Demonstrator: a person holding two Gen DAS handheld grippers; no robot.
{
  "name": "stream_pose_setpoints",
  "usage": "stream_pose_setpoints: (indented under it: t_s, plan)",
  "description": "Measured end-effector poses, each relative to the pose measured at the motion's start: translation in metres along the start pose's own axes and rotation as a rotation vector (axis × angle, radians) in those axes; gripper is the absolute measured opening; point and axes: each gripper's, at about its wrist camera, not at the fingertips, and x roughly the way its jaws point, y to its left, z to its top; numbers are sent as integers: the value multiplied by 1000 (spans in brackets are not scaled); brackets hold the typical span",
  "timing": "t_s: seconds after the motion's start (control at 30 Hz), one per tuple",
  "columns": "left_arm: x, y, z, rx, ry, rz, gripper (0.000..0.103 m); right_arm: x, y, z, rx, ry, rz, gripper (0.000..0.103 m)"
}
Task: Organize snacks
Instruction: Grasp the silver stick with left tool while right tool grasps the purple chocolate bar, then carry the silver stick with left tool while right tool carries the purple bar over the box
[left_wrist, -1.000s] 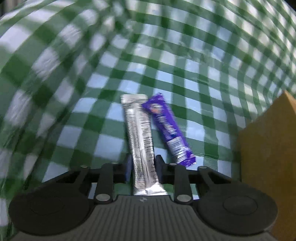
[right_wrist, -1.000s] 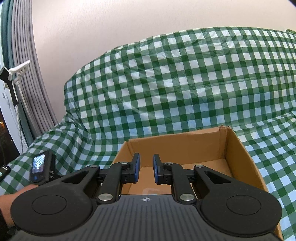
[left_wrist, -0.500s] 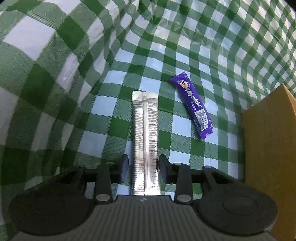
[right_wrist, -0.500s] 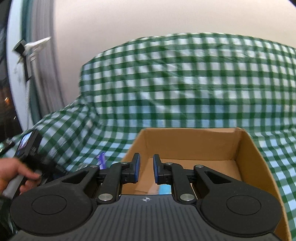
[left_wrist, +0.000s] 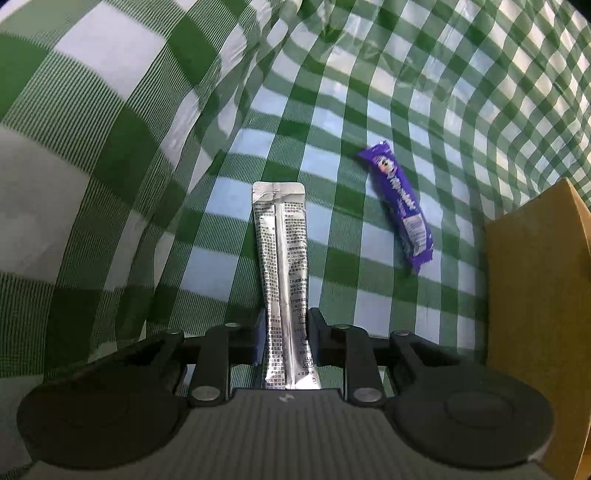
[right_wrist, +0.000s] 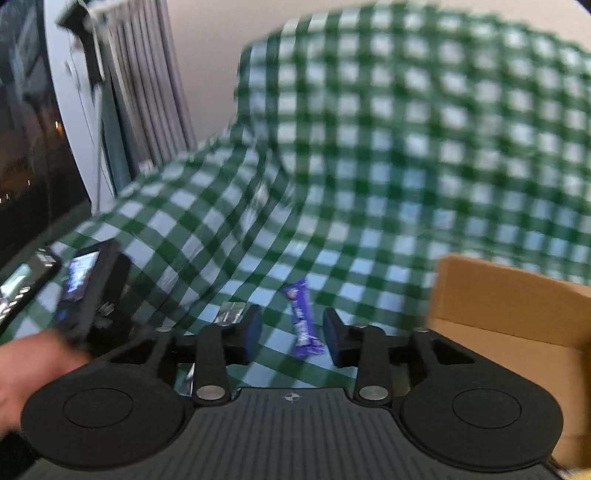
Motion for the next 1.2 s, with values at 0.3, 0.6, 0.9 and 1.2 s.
stream_pose_setpoints:
  t_s: [0.3, 0.6, 0.9, 1.2]
  plan:
    - [2, 4, -2, -14, 7, -9, 29, 126, 28, 1, -71, 163, -173, 61]
    - [3, 5, -1, -29, 13, -16, 30, 171, 19, -13, -67, 251, -182, 45]
    - [-1, 3, -4, -36, 5, -30, 25, 119, 22, -25, -32, 175, -173, 21]
    - [-36, 5, -18, -32, -57, -104, 24, -22, 20, -31, 89, -3, -59, 22]
